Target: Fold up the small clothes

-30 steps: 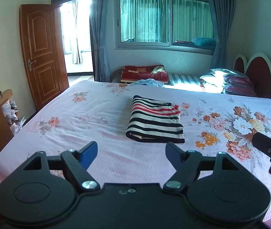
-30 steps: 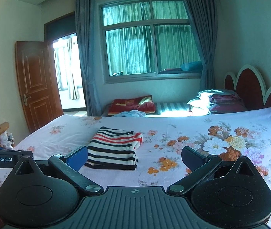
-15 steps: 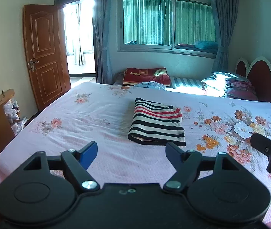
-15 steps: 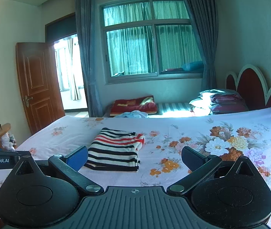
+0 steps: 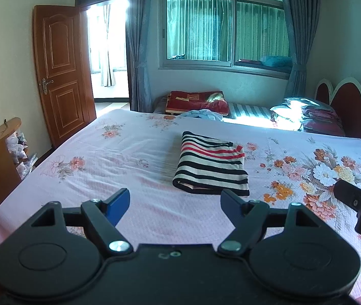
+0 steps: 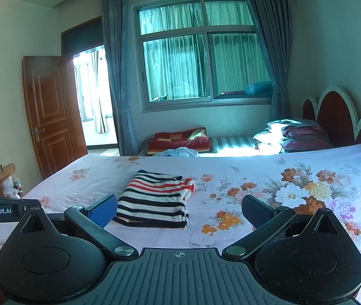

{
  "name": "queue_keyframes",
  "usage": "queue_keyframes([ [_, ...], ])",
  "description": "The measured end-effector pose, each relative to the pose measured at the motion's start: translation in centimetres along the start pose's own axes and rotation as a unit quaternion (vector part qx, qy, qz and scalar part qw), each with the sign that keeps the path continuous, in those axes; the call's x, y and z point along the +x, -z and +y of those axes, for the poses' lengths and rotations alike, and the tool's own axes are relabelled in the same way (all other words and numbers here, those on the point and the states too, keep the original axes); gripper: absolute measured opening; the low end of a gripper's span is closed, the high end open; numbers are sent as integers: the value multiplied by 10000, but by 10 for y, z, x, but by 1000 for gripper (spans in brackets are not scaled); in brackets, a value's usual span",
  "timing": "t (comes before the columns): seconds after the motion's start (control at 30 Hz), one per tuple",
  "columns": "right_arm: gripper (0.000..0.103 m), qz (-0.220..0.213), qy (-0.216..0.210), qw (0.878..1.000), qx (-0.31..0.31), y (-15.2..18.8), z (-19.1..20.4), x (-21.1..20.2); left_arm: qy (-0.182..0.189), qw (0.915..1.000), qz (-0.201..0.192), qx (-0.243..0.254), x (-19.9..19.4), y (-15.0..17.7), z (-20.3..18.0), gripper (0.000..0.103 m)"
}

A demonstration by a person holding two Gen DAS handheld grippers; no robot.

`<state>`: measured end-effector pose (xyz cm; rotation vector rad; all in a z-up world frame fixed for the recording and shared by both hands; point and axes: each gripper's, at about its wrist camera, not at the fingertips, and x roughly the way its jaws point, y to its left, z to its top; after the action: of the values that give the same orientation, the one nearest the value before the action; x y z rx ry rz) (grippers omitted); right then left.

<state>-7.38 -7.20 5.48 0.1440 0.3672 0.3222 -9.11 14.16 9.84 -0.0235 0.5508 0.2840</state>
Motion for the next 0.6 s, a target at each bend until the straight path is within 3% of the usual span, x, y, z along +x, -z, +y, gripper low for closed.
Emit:
queue_keyframes([
  [0.6,103,9,-42,10000,0,-2,4,1,-5,10000,-3,3,1,-1,1,77],
])
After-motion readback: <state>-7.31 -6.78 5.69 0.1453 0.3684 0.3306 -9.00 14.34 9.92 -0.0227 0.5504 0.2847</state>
